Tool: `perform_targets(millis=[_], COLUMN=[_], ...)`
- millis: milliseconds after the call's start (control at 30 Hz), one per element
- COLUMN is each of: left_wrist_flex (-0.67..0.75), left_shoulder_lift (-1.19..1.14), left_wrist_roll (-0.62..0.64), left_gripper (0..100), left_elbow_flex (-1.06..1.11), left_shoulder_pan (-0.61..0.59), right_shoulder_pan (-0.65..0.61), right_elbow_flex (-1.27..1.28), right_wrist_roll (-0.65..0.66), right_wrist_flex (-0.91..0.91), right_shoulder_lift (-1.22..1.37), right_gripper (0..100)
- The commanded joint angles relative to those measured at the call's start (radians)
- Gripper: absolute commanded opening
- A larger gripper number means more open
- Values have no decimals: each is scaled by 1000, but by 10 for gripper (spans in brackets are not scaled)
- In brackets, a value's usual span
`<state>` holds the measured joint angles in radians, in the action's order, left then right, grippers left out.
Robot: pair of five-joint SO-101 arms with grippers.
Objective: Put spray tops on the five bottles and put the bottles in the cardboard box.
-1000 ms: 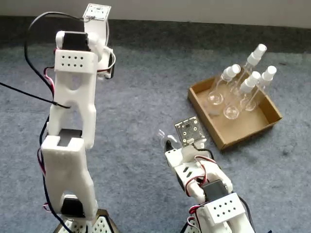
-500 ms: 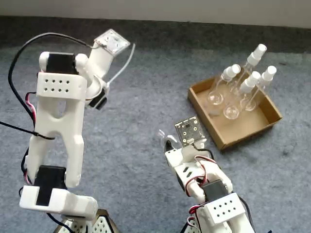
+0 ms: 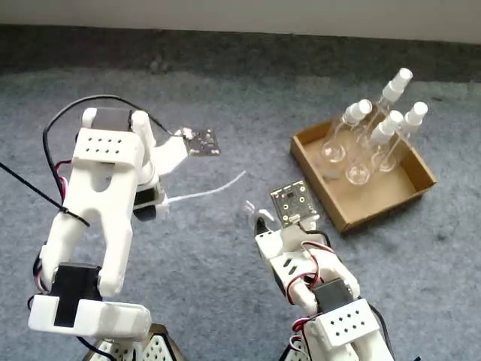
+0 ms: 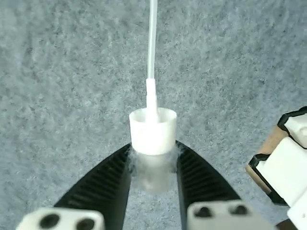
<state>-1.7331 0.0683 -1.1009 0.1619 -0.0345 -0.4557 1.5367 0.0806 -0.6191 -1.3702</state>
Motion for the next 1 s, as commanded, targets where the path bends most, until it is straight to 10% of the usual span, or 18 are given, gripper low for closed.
perform_targets(millis=[0,300,967], left_wrist_flex=[144,493,557], left_shoulder_lift=[41,41,53], left_wrist_roll=[-81,-83,-109], left_gripper=[7,8,171], left_elbow_flex=[113,306,355], left_shoulder_pan=[-36,-151,-160], right_shoulder_pan=[10,10,10], right_elbow_flex=[-10,-10,-10], right_wrist_roll=[-2,-2,-2], right_wrist_flex=[28,28,28], right_shoulder_lift=[-12,-12,-12], right_gripper=[109,109,109])
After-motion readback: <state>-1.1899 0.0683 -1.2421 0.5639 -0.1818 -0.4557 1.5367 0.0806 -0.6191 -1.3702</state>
